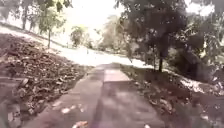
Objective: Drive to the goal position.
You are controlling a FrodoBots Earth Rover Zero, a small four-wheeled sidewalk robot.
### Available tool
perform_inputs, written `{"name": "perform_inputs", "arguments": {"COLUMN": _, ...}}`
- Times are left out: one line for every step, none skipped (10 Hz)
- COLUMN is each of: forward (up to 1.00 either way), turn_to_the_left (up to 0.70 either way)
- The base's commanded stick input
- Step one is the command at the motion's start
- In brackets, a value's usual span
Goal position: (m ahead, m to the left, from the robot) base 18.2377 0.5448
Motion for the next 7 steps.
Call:
{"name": "perform_inputs", "arguments": {"forward": 1.00, "turn_to_the_left": 0.00}}
{"name": "perform_inputs", "arguments": {"forward": 1.00, "turn_to_the_left": 0.00}}
{"name": "perform_inputs", "arguments": {"forward": 1.00, "turn_to_the_left": 0.00}}
{"name": "perform_inputs", "arguments": {"forward": 1.00, "turn_to_the_left": 0.00}}
{"name": "perform_inputs", "arguments": {"forward": 1.00, "turn_to_the_left": 0.00}}
{"name": "perform_inputs", "arguments": {"forward": 1.00, "turn_to_the_left": 0.00}}
{"name": "perform_inputs", "arguments": {"forward": 1.00, "turn_to_the_left": 0.00}}
